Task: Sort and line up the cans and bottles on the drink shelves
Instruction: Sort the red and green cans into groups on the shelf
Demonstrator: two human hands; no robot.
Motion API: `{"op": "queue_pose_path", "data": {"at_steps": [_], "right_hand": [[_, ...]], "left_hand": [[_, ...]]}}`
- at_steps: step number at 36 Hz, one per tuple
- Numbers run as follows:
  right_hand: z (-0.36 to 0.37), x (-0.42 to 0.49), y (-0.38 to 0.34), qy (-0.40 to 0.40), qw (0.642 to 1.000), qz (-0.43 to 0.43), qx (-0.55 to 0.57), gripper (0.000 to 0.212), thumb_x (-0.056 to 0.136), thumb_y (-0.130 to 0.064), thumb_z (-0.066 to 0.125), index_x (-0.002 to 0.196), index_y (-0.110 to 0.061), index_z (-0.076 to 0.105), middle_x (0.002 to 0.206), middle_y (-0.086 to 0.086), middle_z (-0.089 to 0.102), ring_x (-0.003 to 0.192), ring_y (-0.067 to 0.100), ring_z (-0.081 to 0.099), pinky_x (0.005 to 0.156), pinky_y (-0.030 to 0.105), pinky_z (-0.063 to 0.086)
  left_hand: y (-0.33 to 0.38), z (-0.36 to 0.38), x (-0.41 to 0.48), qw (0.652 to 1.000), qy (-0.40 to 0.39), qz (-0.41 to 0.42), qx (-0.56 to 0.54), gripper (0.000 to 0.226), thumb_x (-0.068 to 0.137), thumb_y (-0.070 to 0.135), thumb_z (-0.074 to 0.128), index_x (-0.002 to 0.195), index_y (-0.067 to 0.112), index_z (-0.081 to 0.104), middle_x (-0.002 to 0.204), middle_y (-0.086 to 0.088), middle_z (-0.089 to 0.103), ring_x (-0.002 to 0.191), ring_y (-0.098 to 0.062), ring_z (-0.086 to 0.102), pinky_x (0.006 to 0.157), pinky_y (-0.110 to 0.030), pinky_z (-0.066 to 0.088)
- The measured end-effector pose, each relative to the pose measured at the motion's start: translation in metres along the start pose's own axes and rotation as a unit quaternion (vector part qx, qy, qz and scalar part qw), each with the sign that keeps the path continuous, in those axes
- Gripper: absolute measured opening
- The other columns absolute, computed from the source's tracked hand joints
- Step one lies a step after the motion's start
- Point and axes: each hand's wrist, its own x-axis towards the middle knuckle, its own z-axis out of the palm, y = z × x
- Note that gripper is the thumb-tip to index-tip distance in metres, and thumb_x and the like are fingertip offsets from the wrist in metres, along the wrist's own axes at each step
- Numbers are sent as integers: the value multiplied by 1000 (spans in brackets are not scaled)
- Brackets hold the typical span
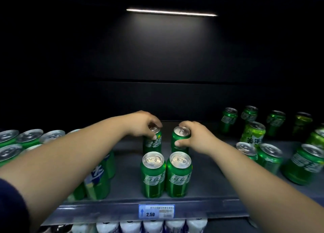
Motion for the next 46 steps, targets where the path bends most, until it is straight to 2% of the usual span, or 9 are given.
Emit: {"op": "queue_pose_path", "data": {"at_steps": [6, 13, 17, 22, 26, 29, 38, 42, 46], "right_hand": [[9, 5, -6, 7, 992, -11, 127, 23, 91, -37, 71, 112, -27, 70, 104, -6, 70, 99, 16, 67, 88, 43, 58], [18, 5, -6, -36, 970, 36, 239, 18, 97, -30, 64, 115, -34, 62, 116, 2, 68, 101, 27, 70, 74, 51, 63], [20, 3, -4, -42, 960, 48, 274, 24, 99, -29, 62, 122, -32, 60, 119, -5, 67, 108, 24, 67, 80, 56, 61], [23, -2, -6, -26, 953, 52, 297, 24, 101, -26, 58, 125, -29, 60, 121, -3, 66, 106, 21, 67, 71, 43, 62], [24, -5, -7, -17, 951, 51, 303, 24, 102, -26, 56, 126, -29, 59, 117, -2, 66, 101, 18, 67, 70, 43, 62], [24, -5, -8, -19, 952, 51, 302, 22, 102, -26, 55, 124, -31, 59, 116, -2, 67, 100, 17, 67, 65, 39, 60], [25, -7, -11, 3, 958, 36, 284, 22, 103, -23, 53, 123, -31, 60, 118, -2, 67, 100, 11, 65, 62, 17, 50], [24, -7, -12, 0, 951, 55, 304, 20, 103, -23, 54, 119, -33, 61, 116, -4, 67, 100, 15, 66, 62, 27, 54], [21, -9, -11, -3, 950, 67, 304, 19, 100, -22, 58, 117, -30, 62, 108, -5, 64, 95, 18, 66, 58, 33, 55]], "left_hand": [[-4, 1, 0, 1000, 10, 5, -26, 55, 80, 32, 82, 130, 17, 64, 131, 1, 64, 118, -14, 58, 101, -22, 42], [-1, 6, 1, 996, 8, 8, -83, 51, 78, 31, 84, 125, 20, 68, 118, 5, 67, 108, -9, 60, 96, -20, 44], [1, 5, -1, 997, 2, 9, -79, 49, 79, 33, 82, 124, 21, 68, 112, 10, 66, 104, -6, 60, 91, -18, 43], [-1, 3, -1, 992, 15, -21, -121, 24, 93, 40, 65, 110, 24, 71, 103, 5, 72, 95, -17, 68, 86, -30, 55], [0, 5, -2, 981, 9, -82, -173, 22, 100, 33, 56, 109, 18, 69, 88, -2, 71, 76, -26, 69, 76, -41, 62], [0, 6, -1, 979, 1, -89, -184, 20, 101, 26, 55, 111, 14, 69, 83, 1, 67, 78, -26, 67, 78, -46, 61], [-4, 6, 2, 980, 6, -93, -177, 14, 100, 19, 58, 105, 15, 71, 91, -2, 70, 79, -24, 68, 69, -34, 62], [-4, 6, 7, 985, 5, -89, -151, 14, 99, 22, 58, 103, 19, 71, 96, 0, 71, 88, -20, 68, 78, -33, 57], [-6, 9, 9, 986, 13, -86, -143, 13, 98, 17, 58, 96, 22, 69, 88, 3, 67, 80, -17, 64, 71, -30, 54]]}}
